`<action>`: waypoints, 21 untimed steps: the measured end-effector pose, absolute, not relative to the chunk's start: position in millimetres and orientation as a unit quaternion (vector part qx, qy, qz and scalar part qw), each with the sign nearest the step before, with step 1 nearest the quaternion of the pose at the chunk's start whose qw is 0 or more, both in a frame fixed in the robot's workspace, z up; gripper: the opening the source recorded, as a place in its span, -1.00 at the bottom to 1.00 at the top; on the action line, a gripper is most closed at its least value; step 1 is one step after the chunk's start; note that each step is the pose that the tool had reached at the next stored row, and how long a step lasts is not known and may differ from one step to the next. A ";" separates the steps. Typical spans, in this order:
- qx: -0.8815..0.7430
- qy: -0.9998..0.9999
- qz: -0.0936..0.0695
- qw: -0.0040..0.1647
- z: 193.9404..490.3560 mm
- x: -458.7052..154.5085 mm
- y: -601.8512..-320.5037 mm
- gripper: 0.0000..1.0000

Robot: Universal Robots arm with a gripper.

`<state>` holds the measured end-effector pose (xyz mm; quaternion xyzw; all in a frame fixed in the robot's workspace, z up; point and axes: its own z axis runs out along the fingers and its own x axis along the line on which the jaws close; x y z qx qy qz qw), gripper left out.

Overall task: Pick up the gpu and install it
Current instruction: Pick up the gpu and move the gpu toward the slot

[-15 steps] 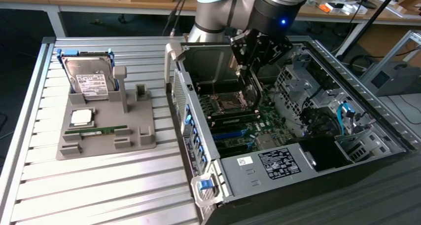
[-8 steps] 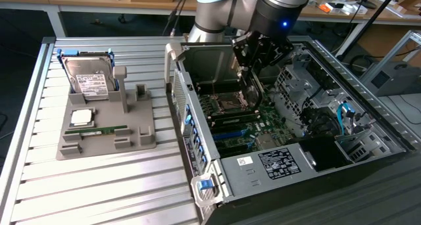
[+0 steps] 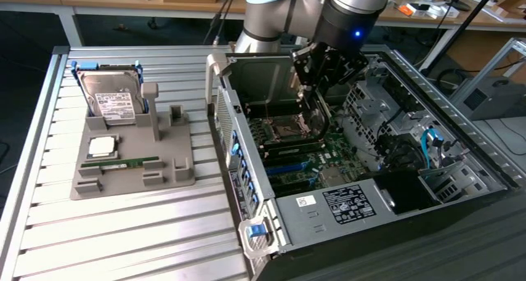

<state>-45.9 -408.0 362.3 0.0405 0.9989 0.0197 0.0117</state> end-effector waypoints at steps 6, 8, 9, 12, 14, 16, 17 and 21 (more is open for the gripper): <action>0.041 0.999 0.020 0.012 358.8 -43.1 -408.3 -0.46; 0.041 0.999 0.020 0.012 358.0 -42.7 -408.4 -0.46; 0.041 0.999 0.020 0.012 357.7 -42.5 -408.4 -0.46; 0.040 0.999 0.020 0.012 356.6 -41.9 -408.5 -0.46; 0.041 0.999 0.020 0.012 355.8 -41.5 -408.5 -0.46; 0.041 0.999 0.020 0.012 354.7 -40.9 -408.6 -0.46; 0.041 0.999 0.020 0.012 354.3 -40.6 -408.7 -0.46; 0.040 0.999 0.020 0.012 352.8 -39.8 -408.8 -0.46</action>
